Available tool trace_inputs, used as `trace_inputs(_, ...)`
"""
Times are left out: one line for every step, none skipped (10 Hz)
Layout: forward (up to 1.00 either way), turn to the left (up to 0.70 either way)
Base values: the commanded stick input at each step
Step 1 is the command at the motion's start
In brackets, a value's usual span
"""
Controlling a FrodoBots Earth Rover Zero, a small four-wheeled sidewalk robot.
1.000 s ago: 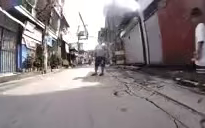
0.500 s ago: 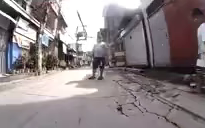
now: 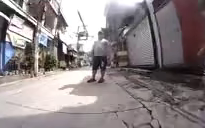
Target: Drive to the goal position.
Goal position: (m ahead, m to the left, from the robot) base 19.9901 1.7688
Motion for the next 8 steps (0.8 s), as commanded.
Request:
trace_inputs(1.0, 0.0)
trace_inputs(1.0, 0.0)
trace_inputs(1.0, 0.0)
trace_inputs(1.0, 0.0)
trace_inputs(1.0, 0.0)
trace_inputs(1.0, 0.0)
trace_inputs(1.0, 0.0)
trace_inputs(1.0, 0.0)
